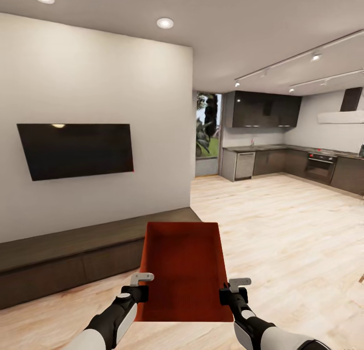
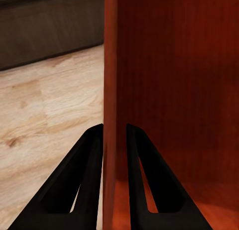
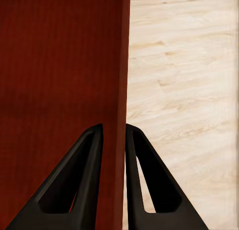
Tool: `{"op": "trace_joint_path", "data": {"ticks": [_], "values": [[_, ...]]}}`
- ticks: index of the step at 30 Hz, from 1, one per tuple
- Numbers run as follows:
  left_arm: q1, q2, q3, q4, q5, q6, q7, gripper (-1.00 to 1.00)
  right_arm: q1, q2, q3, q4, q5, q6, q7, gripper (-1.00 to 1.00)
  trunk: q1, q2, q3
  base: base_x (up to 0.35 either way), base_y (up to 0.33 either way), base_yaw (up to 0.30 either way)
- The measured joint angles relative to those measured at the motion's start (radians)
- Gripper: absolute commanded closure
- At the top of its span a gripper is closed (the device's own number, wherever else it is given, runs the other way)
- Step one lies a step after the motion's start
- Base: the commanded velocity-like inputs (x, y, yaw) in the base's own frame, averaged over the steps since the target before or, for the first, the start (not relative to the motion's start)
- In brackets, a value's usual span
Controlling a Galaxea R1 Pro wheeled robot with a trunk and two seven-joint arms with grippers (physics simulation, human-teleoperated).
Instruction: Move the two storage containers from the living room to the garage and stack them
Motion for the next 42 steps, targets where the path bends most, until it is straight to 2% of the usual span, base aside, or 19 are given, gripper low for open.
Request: {"op": "trace_joint_path", "data": {"ticks": [9,42], "values": [[0.0,0.0,0.0,0.0,0.0,0.0,-0.001,1.0,0.0,0.0,-0.002,0.0,0.003,0.0,0.001,1.0,0.0,0.0,0.011,0.0,0.0,-0.088],[0.0,0.0,0.0,-0.002,-0.002,0.0,0.0,1.0,0.0,0.0,-0.001,0.001,0.0,-0.004,0.0,1.0,0.0,0.0,0.011,0.0,0.0,-0.002]]}}
